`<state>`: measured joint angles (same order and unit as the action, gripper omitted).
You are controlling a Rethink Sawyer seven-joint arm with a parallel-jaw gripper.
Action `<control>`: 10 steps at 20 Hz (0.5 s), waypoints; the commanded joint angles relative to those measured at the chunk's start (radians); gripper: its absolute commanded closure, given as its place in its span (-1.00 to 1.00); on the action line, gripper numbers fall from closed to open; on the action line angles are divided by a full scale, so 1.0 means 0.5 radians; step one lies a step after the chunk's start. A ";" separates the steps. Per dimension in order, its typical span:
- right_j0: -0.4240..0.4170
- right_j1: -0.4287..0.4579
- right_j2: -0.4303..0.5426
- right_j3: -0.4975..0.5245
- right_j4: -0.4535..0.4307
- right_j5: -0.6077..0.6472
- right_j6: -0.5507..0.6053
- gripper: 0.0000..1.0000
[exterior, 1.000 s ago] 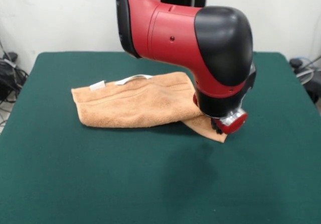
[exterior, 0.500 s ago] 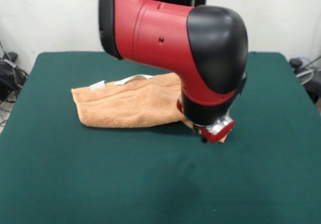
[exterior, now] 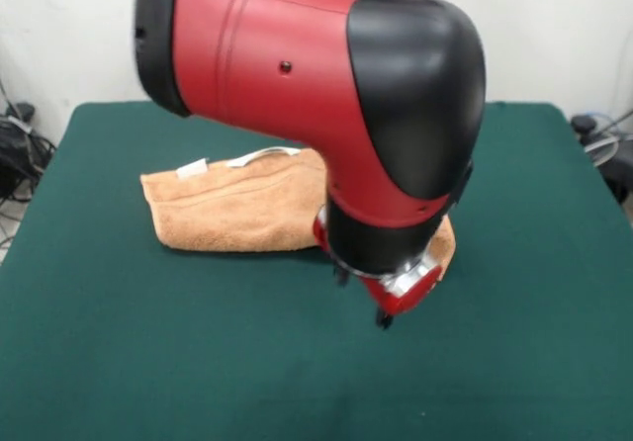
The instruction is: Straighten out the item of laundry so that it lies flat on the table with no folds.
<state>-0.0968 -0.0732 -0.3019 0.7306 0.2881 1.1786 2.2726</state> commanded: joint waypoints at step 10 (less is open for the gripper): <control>-0.131 0.226 -0.075 -0.768 0.041 0.702 0.248 -1.00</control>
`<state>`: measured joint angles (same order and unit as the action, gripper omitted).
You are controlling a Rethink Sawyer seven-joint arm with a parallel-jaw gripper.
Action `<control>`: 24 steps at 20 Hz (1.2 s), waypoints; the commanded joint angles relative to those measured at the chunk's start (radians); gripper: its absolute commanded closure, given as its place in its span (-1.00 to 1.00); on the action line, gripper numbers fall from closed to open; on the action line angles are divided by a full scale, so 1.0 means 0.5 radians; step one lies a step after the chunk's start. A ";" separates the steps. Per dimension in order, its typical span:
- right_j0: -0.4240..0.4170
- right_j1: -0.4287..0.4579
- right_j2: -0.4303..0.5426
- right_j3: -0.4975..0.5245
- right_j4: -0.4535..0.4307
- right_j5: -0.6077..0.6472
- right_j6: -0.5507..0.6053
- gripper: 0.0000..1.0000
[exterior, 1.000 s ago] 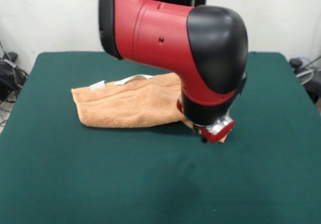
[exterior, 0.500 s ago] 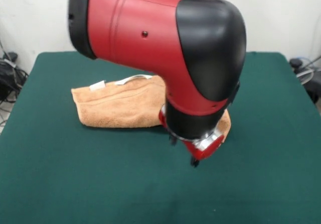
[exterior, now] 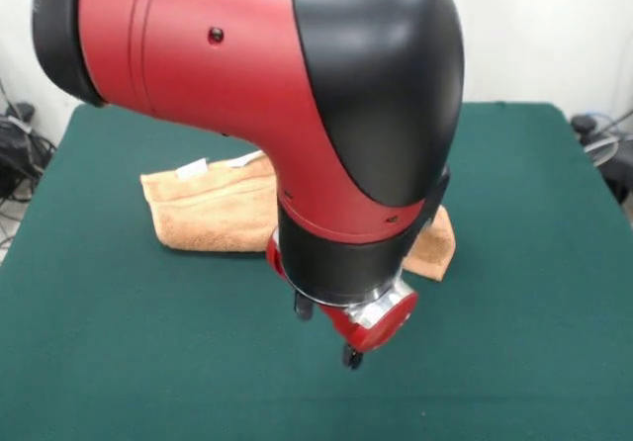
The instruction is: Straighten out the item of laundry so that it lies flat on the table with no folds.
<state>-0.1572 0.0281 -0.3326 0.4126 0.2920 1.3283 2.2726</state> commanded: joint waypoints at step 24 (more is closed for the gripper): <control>0.029 -0.582 0.166 0.886 0.067 0.633 0.140 -1.00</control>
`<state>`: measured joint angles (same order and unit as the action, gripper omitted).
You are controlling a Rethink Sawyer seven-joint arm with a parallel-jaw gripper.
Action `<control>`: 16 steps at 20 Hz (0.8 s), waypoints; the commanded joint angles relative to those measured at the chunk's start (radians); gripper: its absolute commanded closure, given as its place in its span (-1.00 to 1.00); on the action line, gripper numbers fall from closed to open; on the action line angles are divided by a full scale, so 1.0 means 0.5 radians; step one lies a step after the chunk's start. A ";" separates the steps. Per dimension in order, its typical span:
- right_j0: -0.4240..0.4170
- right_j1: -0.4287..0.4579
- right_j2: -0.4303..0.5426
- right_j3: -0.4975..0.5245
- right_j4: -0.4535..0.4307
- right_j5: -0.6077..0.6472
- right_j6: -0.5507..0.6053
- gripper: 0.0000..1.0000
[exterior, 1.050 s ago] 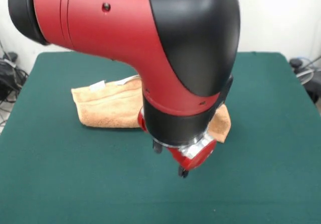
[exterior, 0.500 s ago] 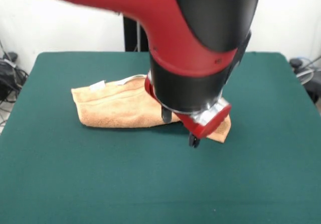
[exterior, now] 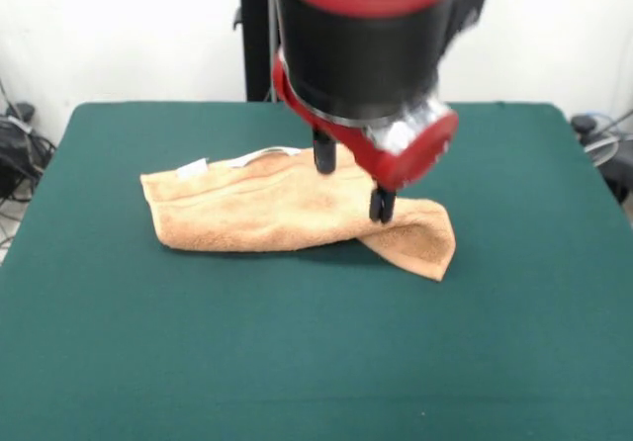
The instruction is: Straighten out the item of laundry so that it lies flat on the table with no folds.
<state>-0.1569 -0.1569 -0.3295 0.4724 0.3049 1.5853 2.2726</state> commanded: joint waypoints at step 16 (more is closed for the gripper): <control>0.163 -0.324 0.053 1.320 -0.045 -0.648 0.454 -1.00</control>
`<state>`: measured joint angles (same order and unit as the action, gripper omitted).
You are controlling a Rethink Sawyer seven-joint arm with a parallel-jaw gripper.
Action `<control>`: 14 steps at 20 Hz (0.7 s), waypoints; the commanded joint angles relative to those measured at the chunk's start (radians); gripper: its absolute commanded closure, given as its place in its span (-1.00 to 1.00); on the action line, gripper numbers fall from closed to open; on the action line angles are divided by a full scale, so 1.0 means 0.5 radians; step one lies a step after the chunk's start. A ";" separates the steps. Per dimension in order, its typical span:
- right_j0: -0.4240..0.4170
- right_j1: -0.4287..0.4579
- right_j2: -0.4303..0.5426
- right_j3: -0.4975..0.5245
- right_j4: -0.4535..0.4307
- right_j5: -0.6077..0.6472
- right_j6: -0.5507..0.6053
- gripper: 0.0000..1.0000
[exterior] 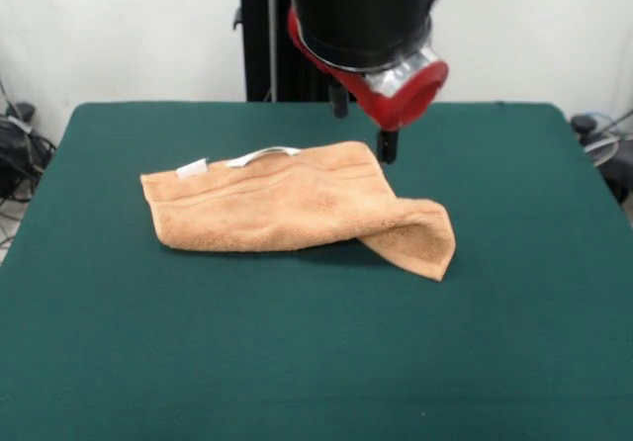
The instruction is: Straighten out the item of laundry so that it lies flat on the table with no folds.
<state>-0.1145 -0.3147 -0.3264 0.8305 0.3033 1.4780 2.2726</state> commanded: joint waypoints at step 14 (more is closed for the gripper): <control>0.146 0.048 0.068 0.900 0.054 -0.970 0.557 -1.00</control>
<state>-0.0559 -0.3220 -0.3266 1.0713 0.3041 1.0858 2.2726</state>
